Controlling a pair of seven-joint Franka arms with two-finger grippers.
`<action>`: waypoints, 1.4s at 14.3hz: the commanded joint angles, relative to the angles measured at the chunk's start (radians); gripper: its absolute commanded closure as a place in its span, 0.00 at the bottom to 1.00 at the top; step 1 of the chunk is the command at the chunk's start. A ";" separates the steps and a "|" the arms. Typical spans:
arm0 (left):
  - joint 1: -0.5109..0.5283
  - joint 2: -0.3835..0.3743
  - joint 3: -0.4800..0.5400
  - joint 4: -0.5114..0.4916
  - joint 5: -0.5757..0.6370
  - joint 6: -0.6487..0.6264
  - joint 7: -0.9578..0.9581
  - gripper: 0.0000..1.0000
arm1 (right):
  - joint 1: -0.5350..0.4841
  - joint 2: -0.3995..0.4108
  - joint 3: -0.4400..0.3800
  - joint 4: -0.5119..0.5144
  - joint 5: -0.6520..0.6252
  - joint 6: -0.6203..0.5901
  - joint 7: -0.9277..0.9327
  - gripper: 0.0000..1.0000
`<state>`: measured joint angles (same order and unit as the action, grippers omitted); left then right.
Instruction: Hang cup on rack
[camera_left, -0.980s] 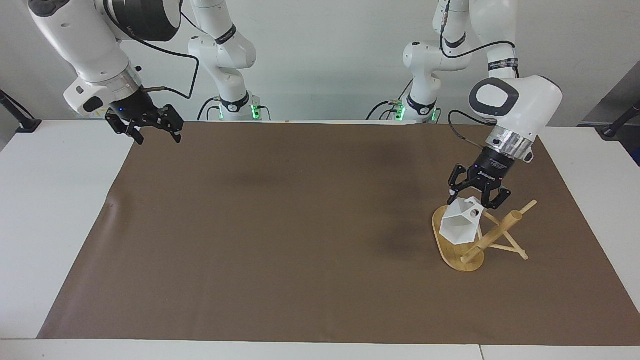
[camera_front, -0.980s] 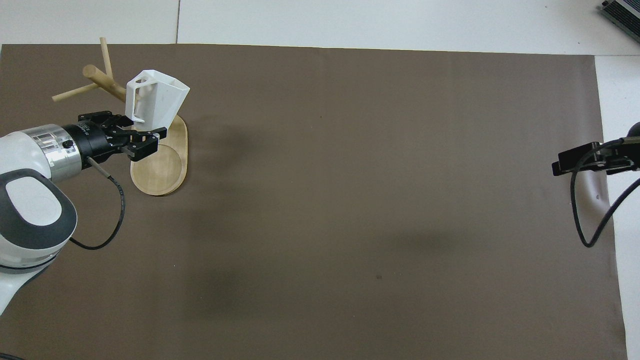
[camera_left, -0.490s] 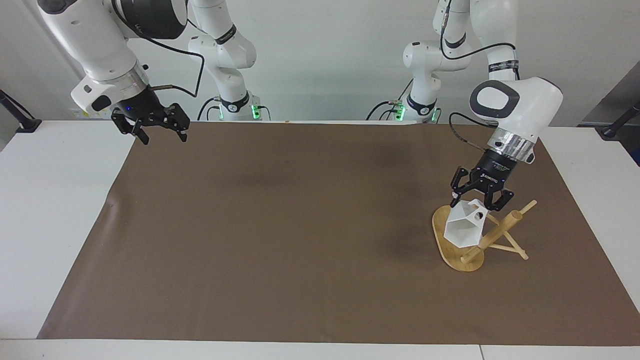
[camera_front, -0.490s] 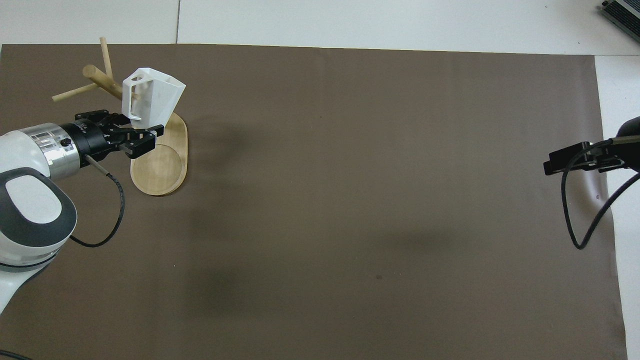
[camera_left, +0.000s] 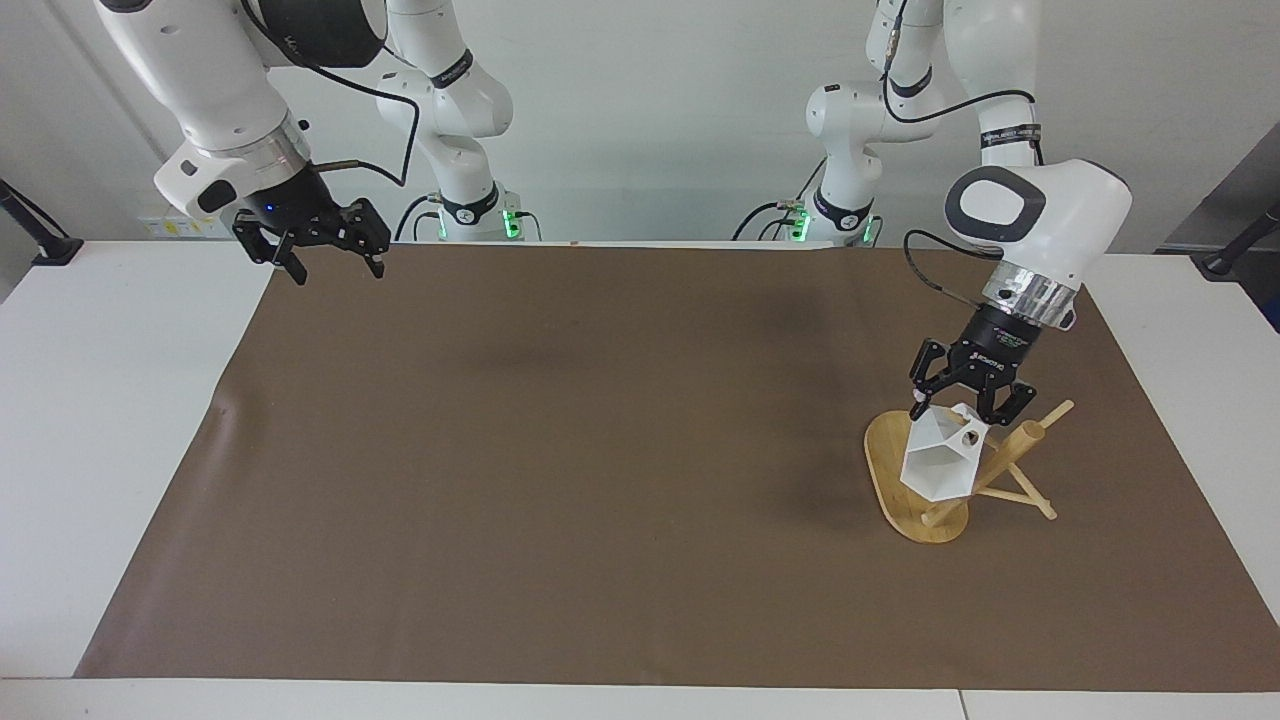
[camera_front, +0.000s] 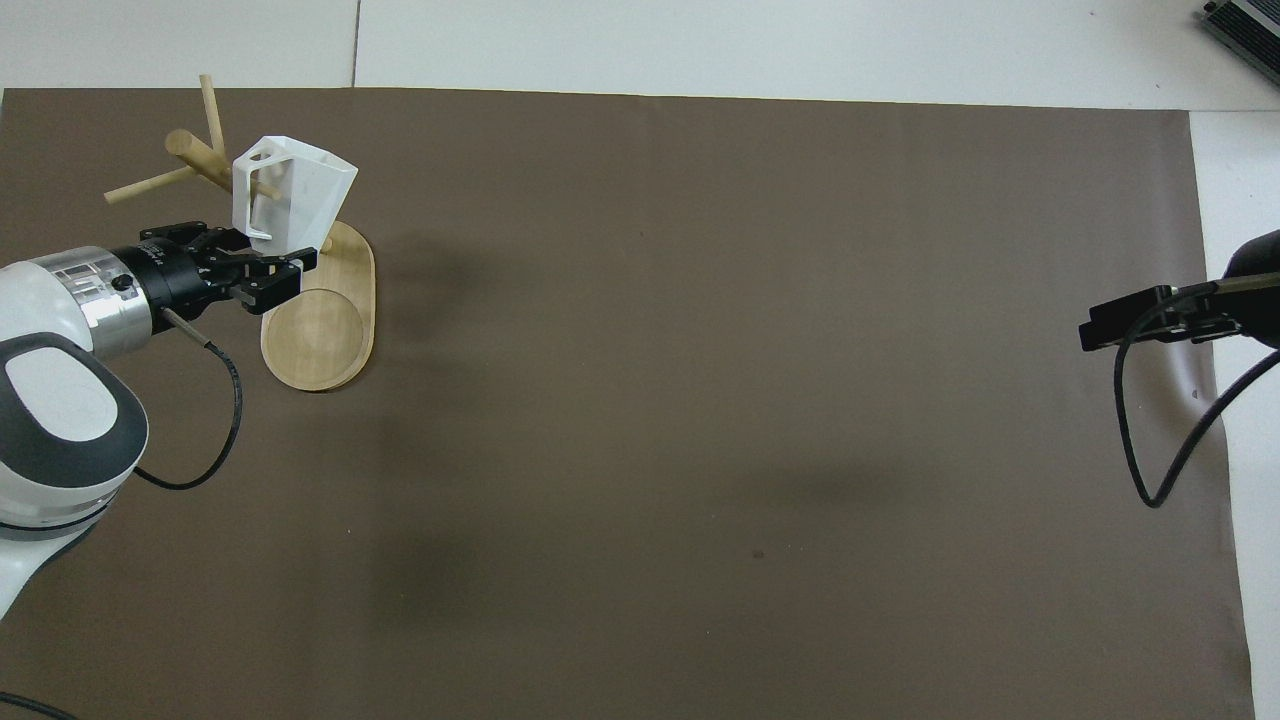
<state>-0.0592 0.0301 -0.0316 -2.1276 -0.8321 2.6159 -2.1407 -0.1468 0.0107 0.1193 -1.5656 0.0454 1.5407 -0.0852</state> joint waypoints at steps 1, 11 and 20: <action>0.005 0.011 -0.004 0.014 0.015 0.013 -0.027 1.00 | -0.002 -0.008 -0.012 -0.007 -0.025 0.006 0.015 0.00; 0.051 0.011 -0.001 0.043 0.021 -0.060 -0.011 0.00 | -0.002 -0.011 -0.055 -0.014 -0.024 0.018 0.013 0.00; 0.091 -0.076 0.006 0.158 0.379 -0.454 -0.008 0.00 | -0.004 -0.006 -0.072 -0.018 -0.035 0.116 0.010 0.00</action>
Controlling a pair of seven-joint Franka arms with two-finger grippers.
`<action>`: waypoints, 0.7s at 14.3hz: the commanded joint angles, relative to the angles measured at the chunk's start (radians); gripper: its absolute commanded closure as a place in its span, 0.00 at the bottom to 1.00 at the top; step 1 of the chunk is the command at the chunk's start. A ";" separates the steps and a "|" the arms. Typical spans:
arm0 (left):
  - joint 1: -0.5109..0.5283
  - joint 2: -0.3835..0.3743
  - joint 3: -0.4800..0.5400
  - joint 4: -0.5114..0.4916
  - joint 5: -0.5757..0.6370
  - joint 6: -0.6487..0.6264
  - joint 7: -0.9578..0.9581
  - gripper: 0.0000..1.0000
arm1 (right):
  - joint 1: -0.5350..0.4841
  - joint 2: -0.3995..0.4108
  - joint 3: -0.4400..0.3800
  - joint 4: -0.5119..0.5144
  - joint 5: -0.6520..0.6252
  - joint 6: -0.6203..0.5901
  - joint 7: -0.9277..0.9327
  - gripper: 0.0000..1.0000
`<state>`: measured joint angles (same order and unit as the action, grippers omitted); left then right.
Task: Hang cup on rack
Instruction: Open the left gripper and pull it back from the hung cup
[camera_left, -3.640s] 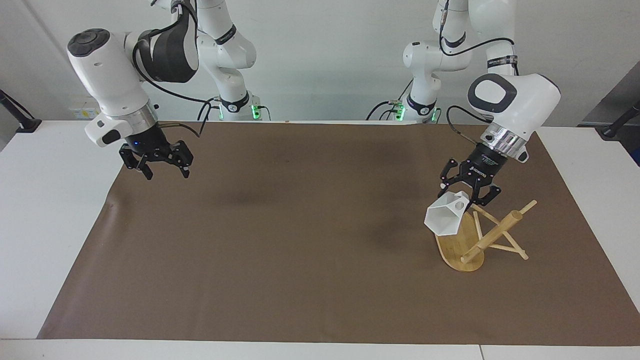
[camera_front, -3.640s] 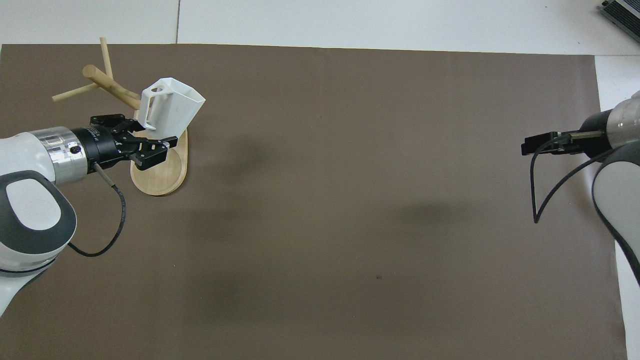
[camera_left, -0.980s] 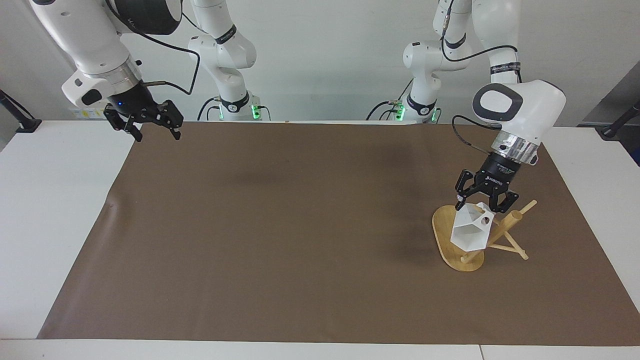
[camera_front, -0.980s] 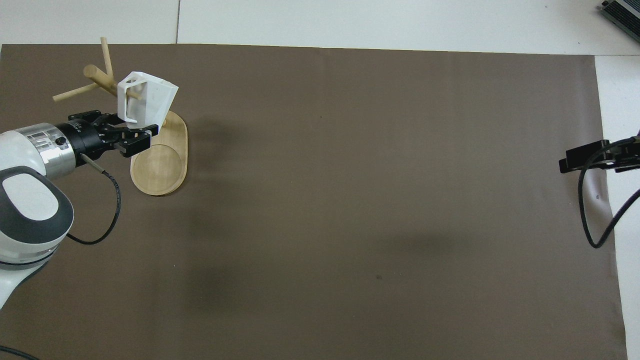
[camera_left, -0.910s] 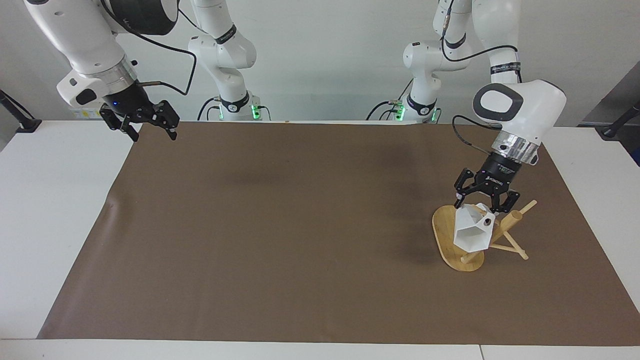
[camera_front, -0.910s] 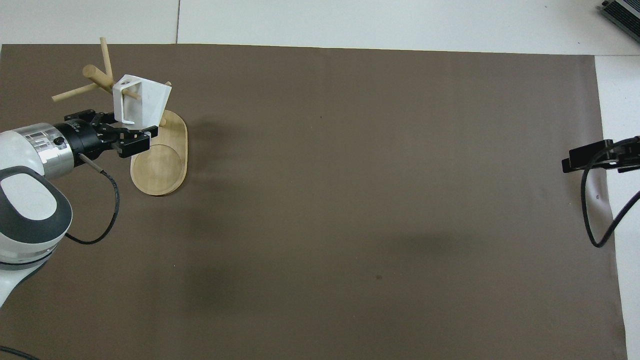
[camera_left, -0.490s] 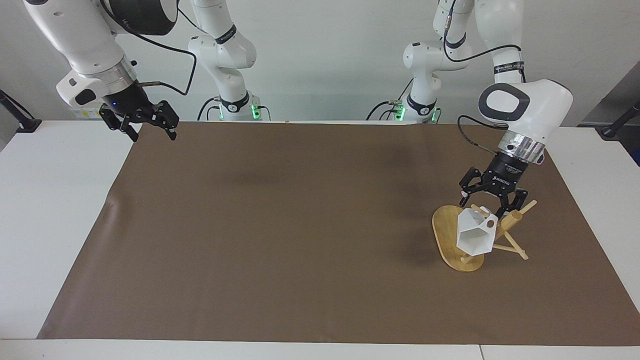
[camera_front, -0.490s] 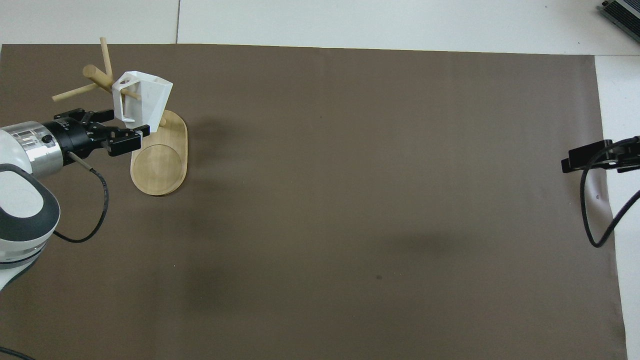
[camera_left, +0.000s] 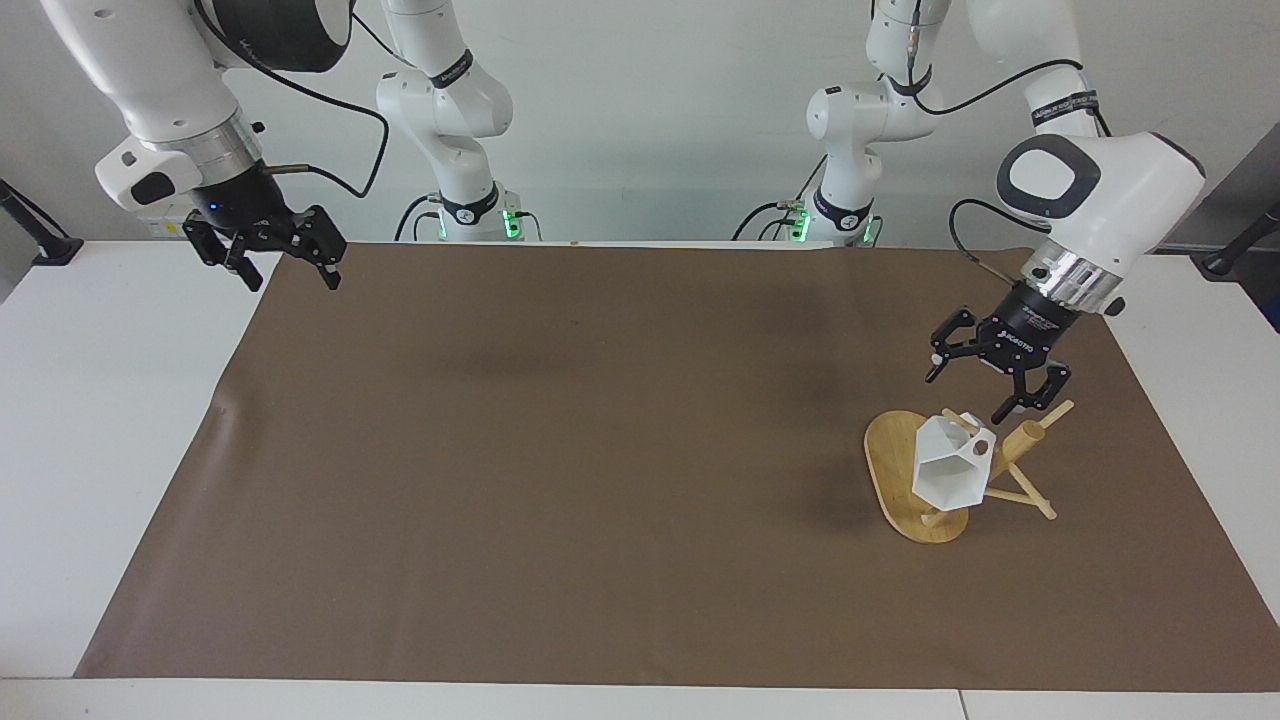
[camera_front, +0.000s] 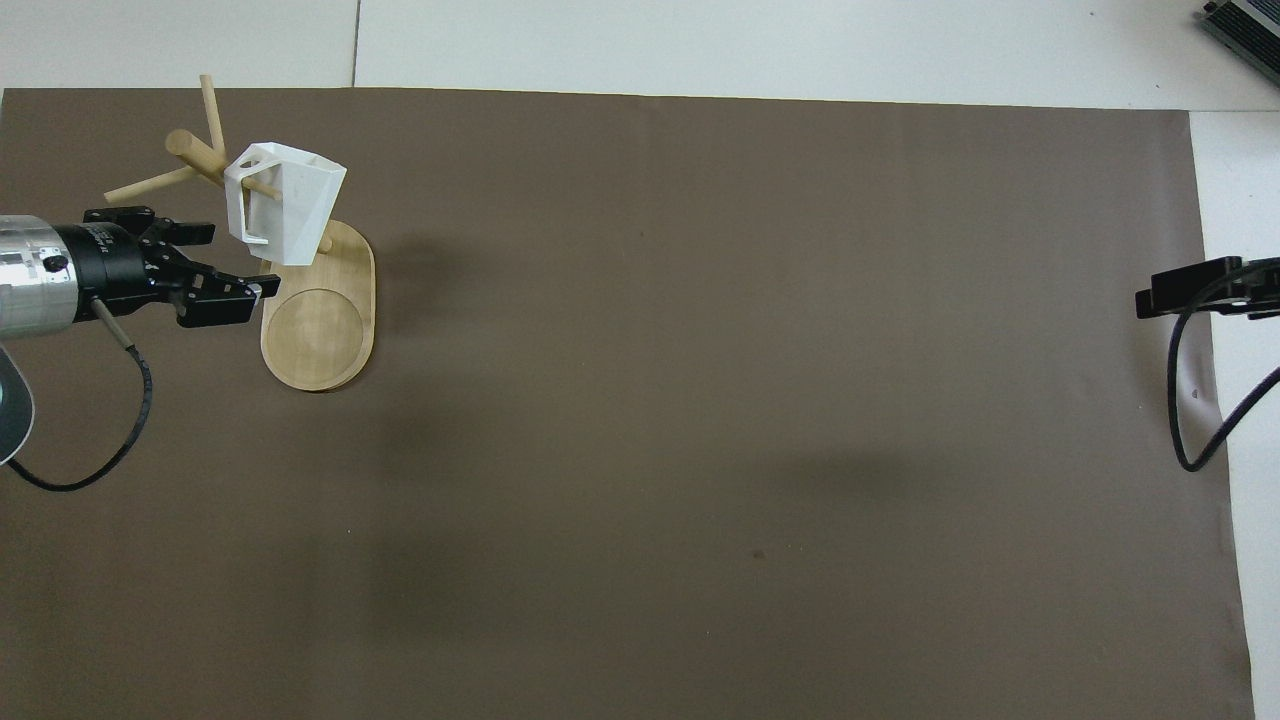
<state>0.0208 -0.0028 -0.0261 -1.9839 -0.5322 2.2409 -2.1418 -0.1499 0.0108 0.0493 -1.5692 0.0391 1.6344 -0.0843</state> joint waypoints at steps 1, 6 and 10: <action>0.011 -0.051 0.000 0.035 0.124 -0.114 -0.006 0.00 | 0.000 -0.006 -0.002 -0.014 -0.044 0.022 0.011 0.00; 0.010 -0.051 -0.001 0.158 0.313 -0.248 0.092 0.00 | 0.001 -0.008 0.000 -0.020 -0.093 0.044 0.011 0.00; 0.027 -0.045 0.000 0.215 0.377 -0.299 0.403 0.00 | 0.001 -0.008 0.000 -0.020 -0.090 0.030 0.011 0.00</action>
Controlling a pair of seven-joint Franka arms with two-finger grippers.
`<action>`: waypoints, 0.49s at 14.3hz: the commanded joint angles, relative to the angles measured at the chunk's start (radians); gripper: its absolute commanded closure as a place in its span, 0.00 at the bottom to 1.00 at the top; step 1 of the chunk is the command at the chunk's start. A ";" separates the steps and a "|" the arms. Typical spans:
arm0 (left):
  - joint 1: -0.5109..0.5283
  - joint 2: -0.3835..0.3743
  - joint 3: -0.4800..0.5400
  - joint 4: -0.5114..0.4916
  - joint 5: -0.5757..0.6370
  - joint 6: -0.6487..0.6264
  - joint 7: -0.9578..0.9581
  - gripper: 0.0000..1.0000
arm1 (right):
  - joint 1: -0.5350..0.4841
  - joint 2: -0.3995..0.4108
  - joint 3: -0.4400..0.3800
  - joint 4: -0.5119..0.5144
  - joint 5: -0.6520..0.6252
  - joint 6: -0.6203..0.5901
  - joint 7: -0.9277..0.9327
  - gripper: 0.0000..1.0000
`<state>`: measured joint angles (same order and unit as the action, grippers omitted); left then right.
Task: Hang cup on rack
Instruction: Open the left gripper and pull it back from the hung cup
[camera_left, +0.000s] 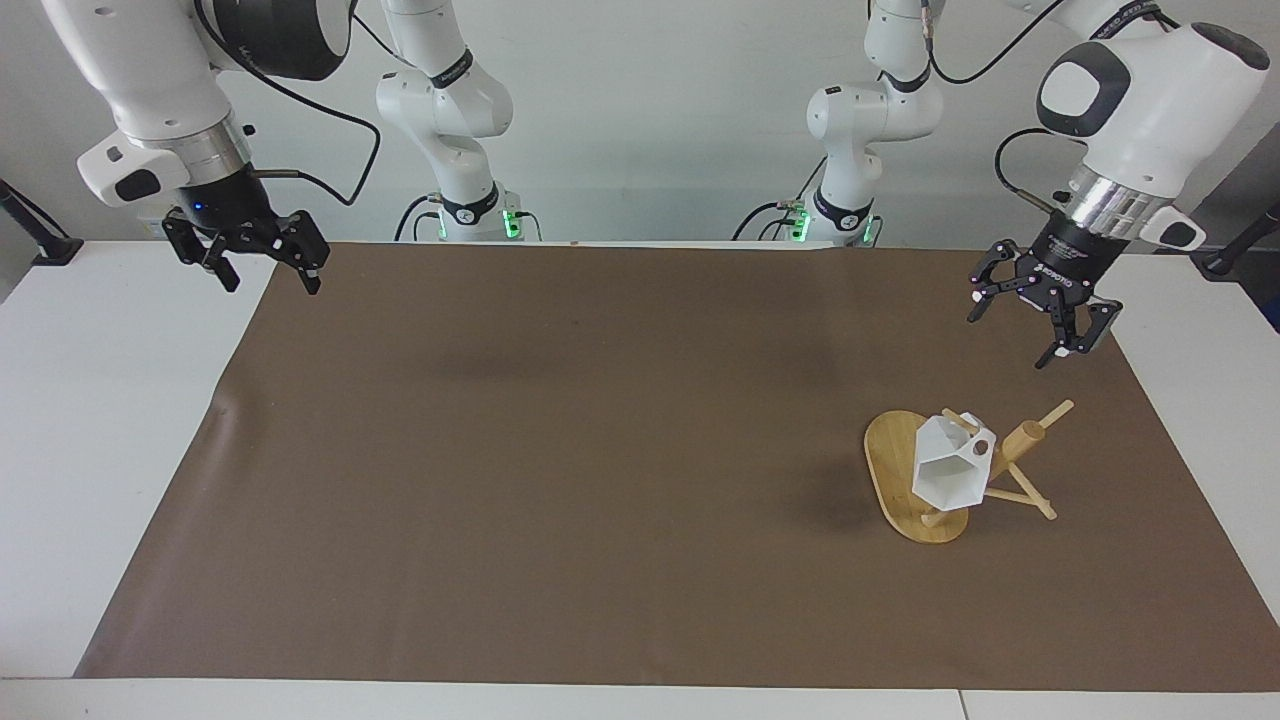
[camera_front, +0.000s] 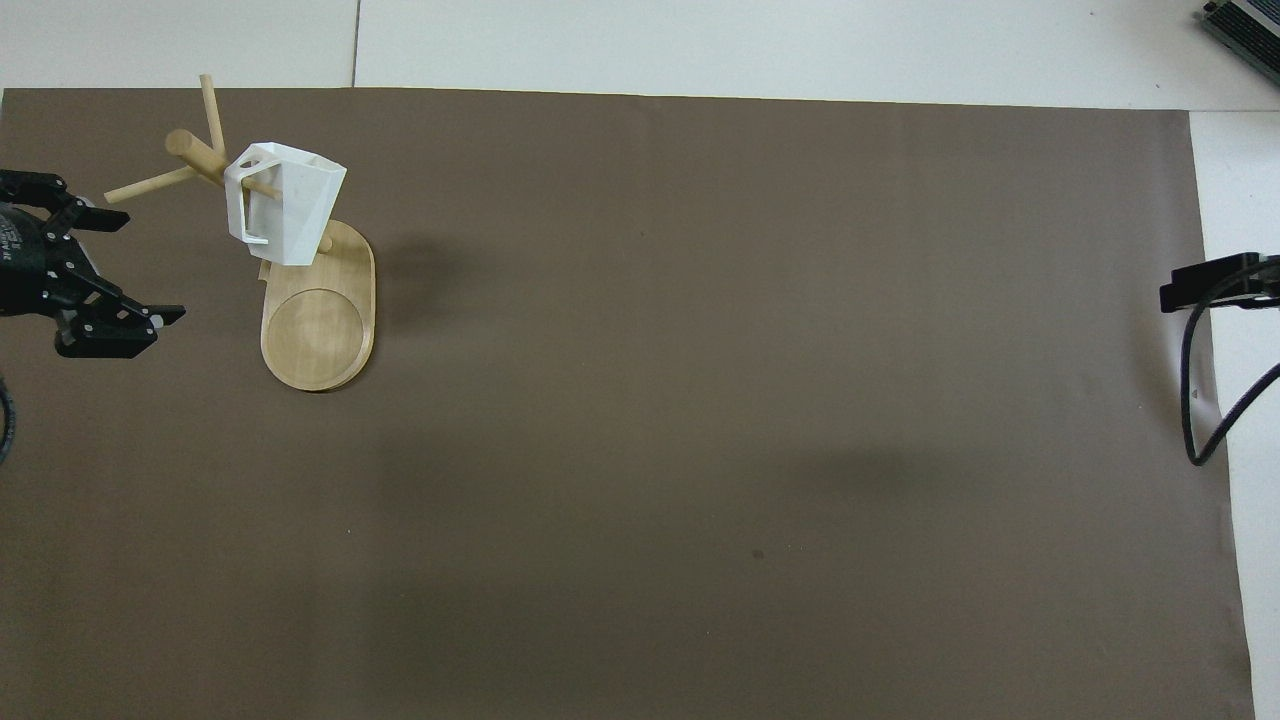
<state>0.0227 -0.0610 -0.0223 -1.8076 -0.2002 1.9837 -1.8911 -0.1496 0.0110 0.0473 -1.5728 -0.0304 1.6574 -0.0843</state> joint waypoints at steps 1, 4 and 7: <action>0.029 0.012 -0.004 0.039 0.048 -0.045 0.255 0.00 | 0.001 -0.008 0.002 -0.016 -0.016 0.004 0.009 0.00; 0.060 0.004 -0.004 0.036 0.048 -0.114 0.528 0.00 | 0.001 -0.008 0.003 -0.016 -0.011 0.004 0.009 0.00; 0.059 0.004 -0.005 0.039 0.048 -0.144 0.746 0.00 | 0.002 -0.008 0.005 -0.016 -0.008 0.004 0.009 0.00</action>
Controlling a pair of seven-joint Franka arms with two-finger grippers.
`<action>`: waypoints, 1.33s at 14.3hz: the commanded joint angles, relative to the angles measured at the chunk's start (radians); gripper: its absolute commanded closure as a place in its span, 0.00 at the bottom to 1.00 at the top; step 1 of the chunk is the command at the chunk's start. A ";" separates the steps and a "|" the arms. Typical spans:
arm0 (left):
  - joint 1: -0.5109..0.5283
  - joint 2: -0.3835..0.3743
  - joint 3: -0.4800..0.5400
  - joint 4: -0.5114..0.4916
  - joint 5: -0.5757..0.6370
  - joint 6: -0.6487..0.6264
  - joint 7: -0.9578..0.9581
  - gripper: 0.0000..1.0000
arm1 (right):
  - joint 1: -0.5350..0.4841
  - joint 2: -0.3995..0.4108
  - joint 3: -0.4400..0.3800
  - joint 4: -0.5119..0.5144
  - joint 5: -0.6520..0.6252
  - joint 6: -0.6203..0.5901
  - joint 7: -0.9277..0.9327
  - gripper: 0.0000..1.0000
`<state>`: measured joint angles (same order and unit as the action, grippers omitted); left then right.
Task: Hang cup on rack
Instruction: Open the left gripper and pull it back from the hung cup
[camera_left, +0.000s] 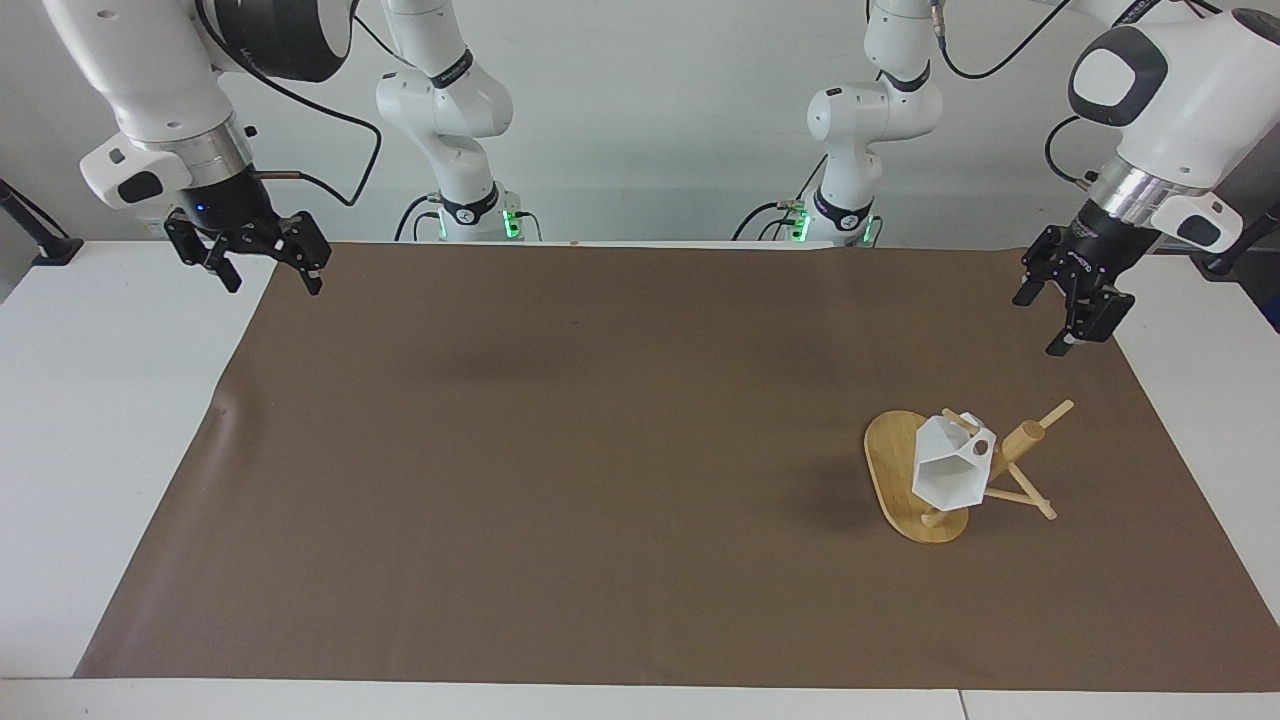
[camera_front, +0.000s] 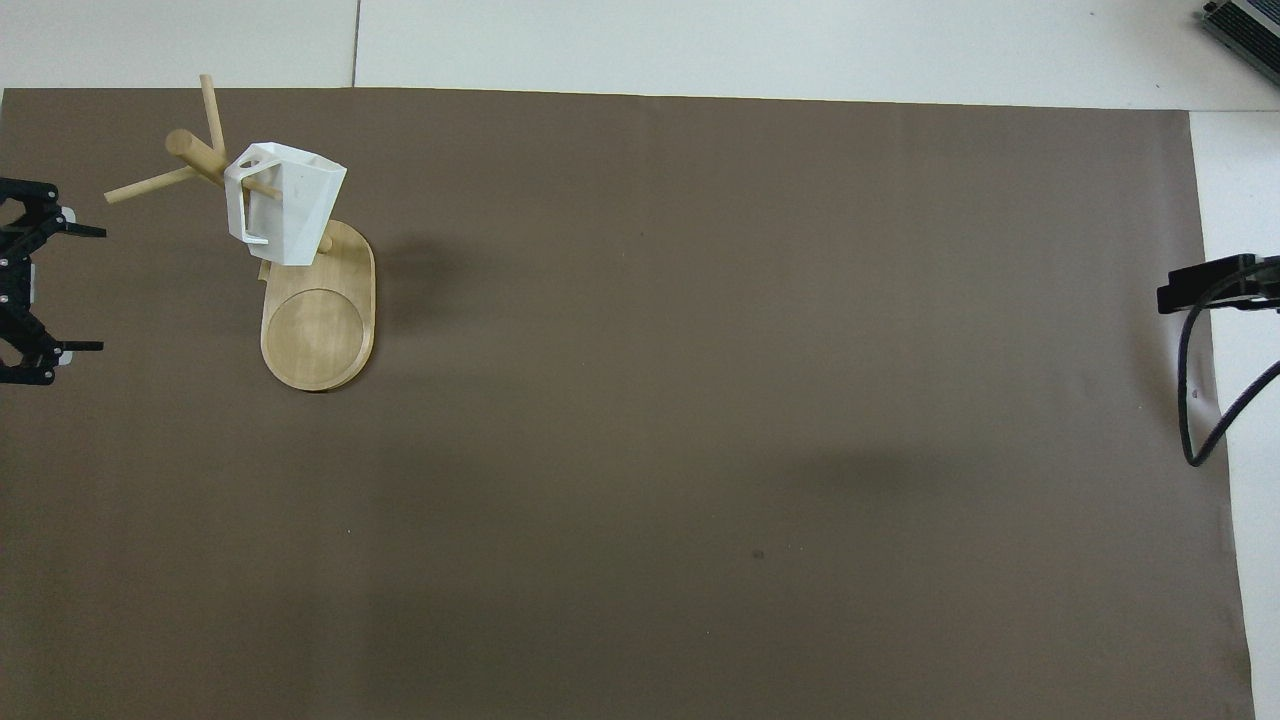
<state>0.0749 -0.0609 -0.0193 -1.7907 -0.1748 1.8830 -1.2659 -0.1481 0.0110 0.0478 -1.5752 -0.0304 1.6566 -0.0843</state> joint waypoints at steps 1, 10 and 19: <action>0.006 0.003 -0.008 0.022 0.023 -0.060 0.200 0.00 | -0.001 -0.008 0.003 -0.014 -0.008 0.005 0.009 0.00; -0.033 0.015 -0.034 0.120 0.127 -0.180 0.692 0.00 | -0.001 -0.008 0.003 -0.016 -0.008 0.005 0.009 0.00; -0.035 0.007 -0.036 0.174 0.182 -0.286 1.242 0.00 | -0.001 -0.008 0.004 -0.016 -0.006 0.005 0.009 0.00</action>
<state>0.0542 -0.0562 -0.0628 -1.6279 -0.0285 1.6296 -0.1299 -0.1477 0.0110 0.0481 -1.5770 -0.0304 1.6566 -0.0843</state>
